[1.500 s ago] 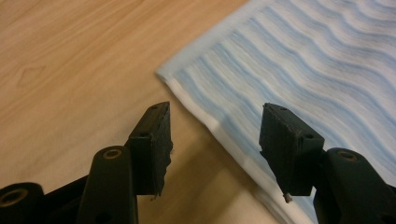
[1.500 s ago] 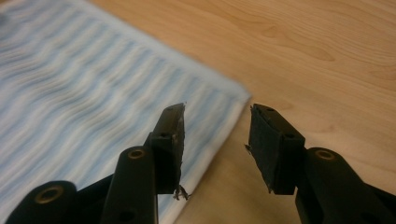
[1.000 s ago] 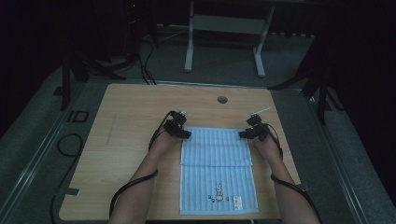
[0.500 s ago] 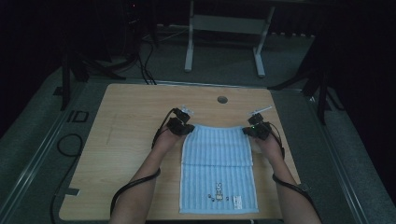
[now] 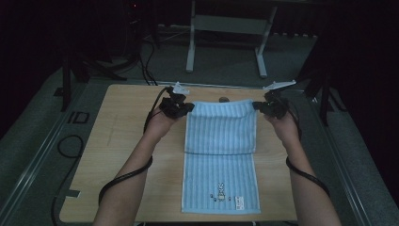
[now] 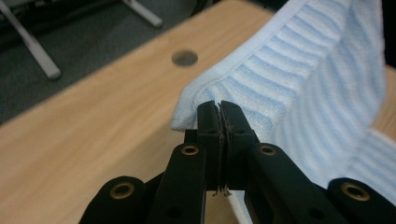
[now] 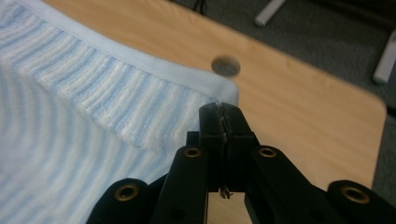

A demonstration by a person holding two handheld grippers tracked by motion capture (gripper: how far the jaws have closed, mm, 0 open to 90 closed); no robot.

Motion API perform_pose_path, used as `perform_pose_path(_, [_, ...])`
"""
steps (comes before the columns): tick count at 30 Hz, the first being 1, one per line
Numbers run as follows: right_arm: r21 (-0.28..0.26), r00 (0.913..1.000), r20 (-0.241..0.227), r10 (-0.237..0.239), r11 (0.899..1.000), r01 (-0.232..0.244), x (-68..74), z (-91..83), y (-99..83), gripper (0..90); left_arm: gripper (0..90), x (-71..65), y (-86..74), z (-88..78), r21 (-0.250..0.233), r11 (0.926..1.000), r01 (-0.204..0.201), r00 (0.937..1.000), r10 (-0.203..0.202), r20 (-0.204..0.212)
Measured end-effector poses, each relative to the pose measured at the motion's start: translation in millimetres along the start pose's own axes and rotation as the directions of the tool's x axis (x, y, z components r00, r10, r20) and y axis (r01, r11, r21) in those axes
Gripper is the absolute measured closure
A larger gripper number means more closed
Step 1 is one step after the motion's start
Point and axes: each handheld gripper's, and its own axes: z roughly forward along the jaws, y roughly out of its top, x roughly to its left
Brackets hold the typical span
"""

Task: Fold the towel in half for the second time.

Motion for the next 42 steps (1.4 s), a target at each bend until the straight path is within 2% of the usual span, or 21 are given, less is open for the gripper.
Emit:
perform_pose_path(4, [-0.074,0.9999,-0.012,0.002,0.997,-0.003,1.7,-23.7,8.9,88.3,87.4,-1.3,4.7,-17.3,-0.046,0.9989,-0.007,0.9999,0.008,0.011])
perform_pose_path(9, [-0.121,0.9992,-0.041,-0.004,0.993,-0.001,8.9,-39.9,-4.8,88.3,87.4,-8.7,-5.3,-30.0,-0.073,0.9973,-0.003,0.9987,0.007,0.05])
perform_pose_path(10, [-0.125,0.9991,-0.041,-0.01,0.992,0.005,12.4,-43.1,-10.4,88.3,87.4,-15.5,-14.2,-34.6,-0.066,0.9978,-0.004,0.9983,0.008,0.057])
perform_pose_path(12, [-0.134,0.9972,-0.063,-0.04,0.991,0.031,23.5,-52.0,-30.5,88.3,87.3,-26.1,-25.0,-38.8,-0.056,0.9975,-0.043,0.9962,0.047,0.073])
perform_pose_path(16, [-0.137,0.9933,-0.09,-0.072,0.989,0.06,39.4,-60.6,-61.7,88.3,87.3,-42.0,-47.3,-44.0,-0.047,0.9973,-0.057,0.9915,0.062,0.114])
perform_pose_path(20, [-0.116,0.9889,-0.13,-0.072,0.992,0.057,55.8,-61.4,-100.3,88.3,87.2,-58.0,-74.8,-42.4,-0.012,0.9978,-0.065,0.9841,0.066,0.165])
perform_pose_path(21, [-0.116,0.9889,-0.13,-0.072,0.992,0.057,55.8,-61.4,-100.3,88.3,87.3,-58.0,-74.8,-42.4,-0.012,0.9978,-0.065,0.9841,0.066,0.165])
perform_pose_path(22, [-0.109,0.9869,-0.145,-0.07,0.993,0.055,59.5,-60.1,-110.2,88.3,87.3,-62.7,-83.3,-41.7,-0.007,0.9973,-0.074,0.9846,0.074,0.158])
perform_pose_path(23, [-0.087,0.9844,-0.162,-0.07,0.995,0.057,66.0,-56.8,-129.4,88.3,87.2,-69.5,-99.0,-37.4,0.023,0.9974,-0.068,0.9791,0.062,0.193])
perform_pose_path(24, [-0.087,0.9844,-0.162,-0.07,0.995,0.057,66.0,-56.8,-129.4,88.3,87.2,-69.5,-99.0,-37.4,0.023,0.9974,-0.068,0.9791,0.062,0.193])
perform_pose_path(25, [-0.067,0.9813,-0.185,-0.055,0.997,0.043,70.3,-52.5,-146.8,88.3,87.2,-77.8,-118.4,-32.4,0.053,0.9961,-0.071,0.9781,0.059,0.199])
perform_pose_path(26, [-0.053,0.9808,-0.187,-0.056,0.998,0.046,73.0,-50.4,-154.2,88.2,87.2,-77.8,-118.4,-32.4,0.053,0.9961,-0.071,0.9781,0.059,0.199])
perform_pose_path(27, [-0.039,0.9797,-0.194,-0.052,0.998,0.045,75.2,-48.2,-160.7,88.3,87.2,-81.3,-130.0,-29.4,0.071,0.9952,-0.067,0.9775,0.051,0.204])
perform_pose_path(30, [-0.018,0.9762,-0.213,-0.041,0.999,0.038,79.4,-44.0,-173.7,88.2,87.1,-85.8,-148.1,-23.0,0.097,0.9946,-0.037,0.9769,0.016,0.213])
perform_pose_path(31, [-0.008,0.9746,-0.221,-0.036,0.999,0.035,80.4,-41.9,-178.2,88.2,87.1,-86.7,-152.8,-20.9,0.1,0.9947,-0.024,0.9739,0.001,0.227])
perform_pose_path(34, [0.012,0.972,-0.234,-0.019,1.0,0.022,82.0,-37.4,-185.9,88.2,87.0,-91.5,-166.7,-14.3,0.136,0.9901,-0.035,0.9742,0.004,0.226])
perform_pose_path(35, [0.034,0.9705,-0.241,-0.009,0.999,0.017,84.4,-32.7,-193.6,88.2,87.0,-93.8,-176.5,-10.3,0.164,0.9861,-0.022,0.968,-0.021,0.25])
perform_pose_path(36, [0.047,0.9681,-0.25,-0.003,0.999,0.016,85.7,-30.5,-197.1,88.2,87.0,-94.8,-180.2,-9.4,0.17,0.9851,-0.028,0.97,-0.015,0.243])
perform_pose_path(40, [0.071,0.9668,-0.255,0.0,0.997,0.019,88.8,-24.6,-206.7,88.2,87.0,-94.2,-185.6,-6.5,0.184,0.9829,-0.002,0.9648,-0.046,0.259])
perform_pose_path(41, [0.085,0.9652,-0.261,0.02,0.996,0.003,87.5,-20.6,-210.7,88.2,86.9,-91.3,-188.5,-0.9,0.207,0.978,0.025,0.9611,-0.08,0.264])
perform_pose_path(42, [0.092,0.9643,-0.264,0.025,0.996,-0.001,86.5,-18.8,-211.1,88.2,86.9,-91.2,-187.9,0.1,0.207,0.9779,0.029,0.9625,-0.083,0.258])
